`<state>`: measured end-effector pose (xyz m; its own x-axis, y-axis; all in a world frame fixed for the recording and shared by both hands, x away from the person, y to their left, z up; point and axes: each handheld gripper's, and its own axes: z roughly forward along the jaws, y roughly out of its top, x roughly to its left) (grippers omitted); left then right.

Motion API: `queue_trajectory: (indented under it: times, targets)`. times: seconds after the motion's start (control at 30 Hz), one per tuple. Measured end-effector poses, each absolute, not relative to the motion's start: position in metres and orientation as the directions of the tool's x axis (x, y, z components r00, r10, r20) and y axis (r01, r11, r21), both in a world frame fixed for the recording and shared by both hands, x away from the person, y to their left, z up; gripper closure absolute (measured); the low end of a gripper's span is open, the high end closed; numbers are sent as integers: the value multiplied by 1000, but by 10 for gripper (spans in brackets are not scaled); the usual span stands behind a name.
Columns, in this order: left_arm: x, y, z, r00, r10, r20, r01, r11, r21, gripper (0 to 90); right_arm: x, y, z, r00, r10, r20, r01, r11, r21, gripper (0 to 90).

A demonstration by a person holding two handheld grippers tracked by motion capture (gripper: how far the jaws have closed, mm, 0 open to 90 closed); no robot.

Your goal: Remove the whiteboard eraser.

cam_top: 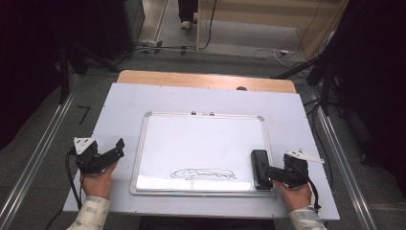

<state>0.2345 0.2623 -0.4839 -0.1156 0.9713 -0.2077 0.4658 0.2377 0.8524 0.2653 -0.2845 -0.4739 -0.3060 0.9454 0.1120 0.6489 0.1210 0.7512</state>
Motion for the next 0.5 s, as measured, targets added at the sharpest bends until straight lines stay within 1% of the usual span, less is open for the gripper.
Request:
queue_trajectory:
  times: [0.17,0.33,0.5]
  targets:
    - [235,263,-484,-117,971,-209,465,240,852,79,262,-278,-475,-295,947,126,652,103,751,60]
    - [235,262,-484,-114,971,-210,466,239,852,79,261,-270,-477,-290,951,110,650,112,752,83]
    - [235,262,-484,-115,970,-215,464,244,852,79,262,-261,-477,-253,961,107,650,87,755,109]
